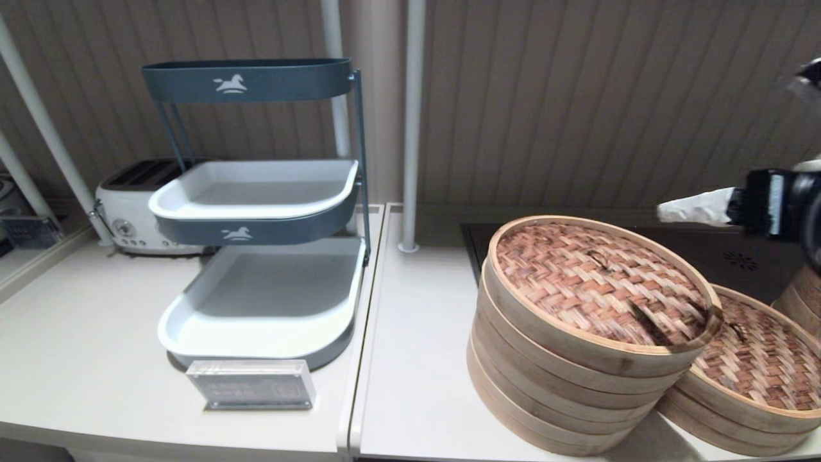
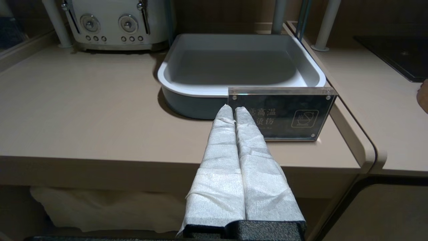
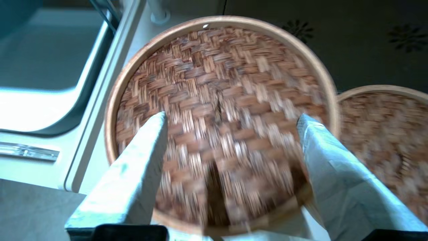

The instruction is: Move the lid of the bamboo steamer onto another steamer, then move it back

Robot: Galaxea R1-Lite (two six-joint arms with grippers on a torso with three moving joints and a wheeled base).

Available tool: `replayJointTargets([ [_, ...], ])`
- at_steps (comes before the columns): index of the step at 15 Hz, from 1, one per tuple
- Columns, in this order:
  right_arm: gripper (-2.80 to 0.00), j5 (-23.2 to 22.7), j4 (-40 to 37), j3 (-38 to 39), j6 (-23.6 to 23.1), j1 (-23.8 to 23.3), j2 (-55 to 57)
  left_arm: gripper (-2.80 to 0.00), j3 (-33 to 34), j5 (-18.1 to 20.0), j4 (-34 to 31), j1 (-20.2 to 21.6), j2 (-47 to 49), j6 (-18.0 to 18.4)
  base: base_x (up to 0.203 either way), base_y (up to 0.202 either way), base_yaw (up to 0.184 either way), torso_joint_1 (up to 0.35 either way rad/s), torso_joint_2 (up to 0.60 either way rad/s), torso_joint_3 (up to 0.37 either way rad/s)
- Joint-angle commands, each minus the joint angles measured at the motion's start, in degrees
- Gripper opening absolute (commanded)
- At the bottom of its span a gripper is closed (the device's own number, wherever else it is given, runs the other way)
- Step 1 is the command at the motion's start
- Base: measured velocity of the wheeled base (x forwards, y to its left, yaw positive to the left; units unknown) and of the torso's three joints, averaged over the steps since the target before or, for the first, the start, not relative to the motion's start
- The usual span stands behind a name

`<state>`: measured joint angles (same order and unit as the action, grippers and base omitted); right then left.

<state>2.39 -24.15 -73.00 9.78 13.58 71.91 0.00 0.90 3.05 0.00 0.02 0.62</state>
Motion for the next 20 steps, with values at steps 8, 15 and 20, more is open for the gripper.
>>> replayJointTargets([
  [8,-2.80,0.59,-12.98,10.63,-0.54,-7.24,-33.22,-2.80,1.58,-0.02,0.03,0.00,-0.02,-0.01,0.000,0.000,0.000,0.000,0.00,0.000],
  [15,-2.80,0.23,-12.84,35.66,-0.65,-8.81,-50.39,-2.80,1.58,-0.02,0.03,0.00,-0.02,-0.01,0.000,0.000,0.000,0.000,0.00,0.000],
  [20,-2.80,-0.32,3.92,54.23,-3.42,-11.57,-59.63,-2.80,1.58,-0.02,0.03,0.00,-0.02,-0.01,0.000,0.000,0.000,0.000,0.00,0.000],
])
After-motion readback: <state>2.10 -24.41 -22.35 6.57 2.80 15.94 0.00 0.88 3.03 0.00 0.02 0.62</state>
